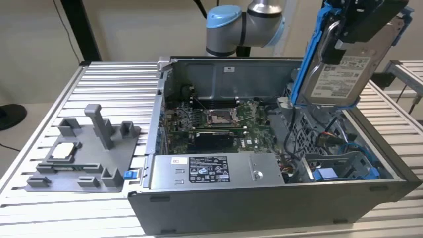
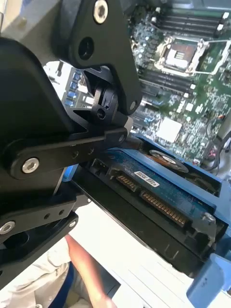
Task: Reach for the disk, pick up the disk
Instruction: 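Pick up the disk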
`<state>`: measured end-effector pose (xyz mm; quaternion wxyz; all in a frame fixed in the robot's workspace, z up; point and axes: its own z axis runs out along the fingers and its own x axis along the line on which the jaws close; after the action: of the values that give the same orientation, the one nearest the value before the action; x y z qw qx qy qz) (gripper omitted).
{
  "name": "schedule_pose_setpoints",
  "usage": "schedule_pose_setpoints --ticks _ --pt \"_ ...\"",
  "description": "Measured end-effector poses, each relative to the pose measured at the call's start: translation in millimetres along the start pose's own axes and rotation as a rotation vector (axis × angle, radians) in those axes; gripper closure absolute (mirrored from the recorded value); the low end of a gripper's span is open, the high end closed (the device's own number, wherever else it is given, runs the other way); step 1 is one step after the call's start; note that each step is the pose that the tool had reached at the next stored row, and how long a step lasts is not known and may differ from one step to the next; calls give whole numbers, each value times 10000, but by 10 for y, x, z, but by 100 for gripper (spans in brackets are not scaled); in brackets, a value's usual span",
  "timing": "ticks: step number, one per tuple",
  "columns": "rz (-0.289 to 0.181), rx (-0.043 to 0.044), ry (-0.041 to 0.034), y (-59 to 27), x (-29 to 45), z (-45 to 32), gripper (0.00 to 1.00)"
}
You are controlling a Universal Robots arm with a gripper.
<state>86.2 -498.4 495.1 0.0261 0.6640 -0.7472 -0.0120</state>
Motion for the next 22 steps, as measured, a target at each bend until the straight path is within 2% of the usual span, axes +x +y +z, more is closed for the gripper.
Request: schedule_pose_setpoints --ticks 7,12,18,22 --pt "1 0 0 -31 261 12 100" --pt "0 0 0 -50 418 22 100" --pt "1 0 1 -70 578 38 100" --pt "1 0 1 -80 652 59 100"
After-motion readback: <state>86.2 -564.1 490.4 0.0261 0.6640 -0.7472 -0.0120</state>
